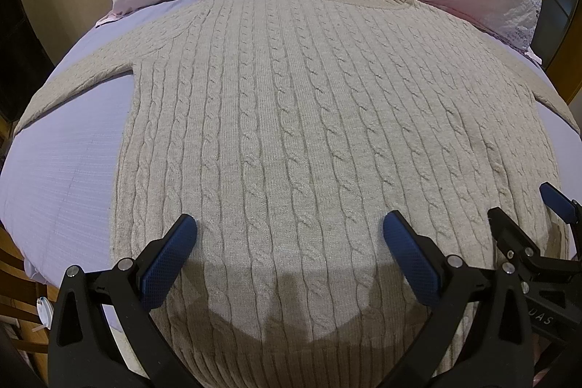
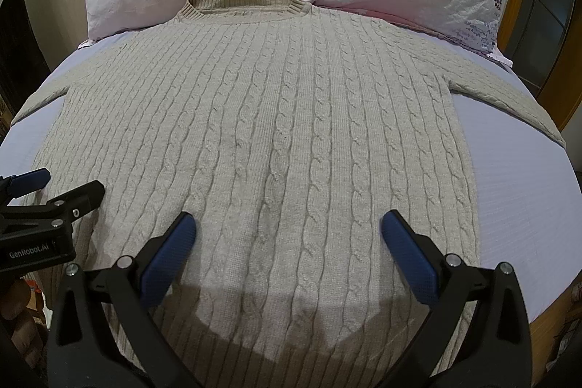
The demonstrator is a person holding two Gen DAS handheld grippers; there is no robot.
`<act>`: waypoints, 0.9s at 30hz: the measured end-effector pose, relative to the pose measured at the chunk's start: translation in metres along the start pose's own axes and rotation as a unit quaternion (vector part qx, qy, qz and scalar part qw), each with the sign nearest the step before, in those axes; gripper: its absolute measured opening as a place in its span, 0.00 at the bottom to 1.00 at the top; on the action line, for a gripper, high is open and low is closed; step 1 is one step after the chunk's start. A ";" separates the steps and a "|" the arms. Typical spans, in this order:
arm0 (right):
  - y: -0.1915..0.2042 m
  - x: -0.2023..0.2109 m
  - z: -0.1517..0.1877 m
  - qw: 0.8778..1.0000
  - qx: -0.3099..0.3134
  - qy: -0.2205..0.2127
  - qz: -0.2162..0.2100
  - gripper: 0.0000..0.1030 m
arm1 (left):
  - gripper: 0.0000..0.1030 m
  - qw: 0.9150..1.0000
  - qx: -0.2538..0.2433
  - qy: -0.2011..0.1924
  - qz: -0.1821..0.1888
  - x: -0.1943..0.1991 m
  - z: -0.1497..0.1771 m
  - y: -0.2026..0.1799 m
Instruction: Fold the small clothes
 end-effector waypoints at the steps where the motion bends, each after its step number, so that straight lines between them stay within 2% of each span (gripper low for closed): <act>1: 0.000 0.000 0.000 1.000 0.000 0.000 0.000 0.98 | 0.99 1.000 0.000 0.000 0.000 0.000 0.000 0.000; 27: 0.001 -0.002 0.002 1.000 -0.001 0.006 0.002 0.98 | 0.99 1.000 0.000 -0.002 0.000 0.001 0.001 -0.002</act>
Point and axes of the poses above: each gripper's, at about its wrist camera, not at the fingertips, and x roughly against the way its jaws point, y to its left, z to its underside, the point moved 9 cm from there along -x, roughly the way its jaws point, and after that the axes turned 12 degrees about -y, right-handed, at the moved point
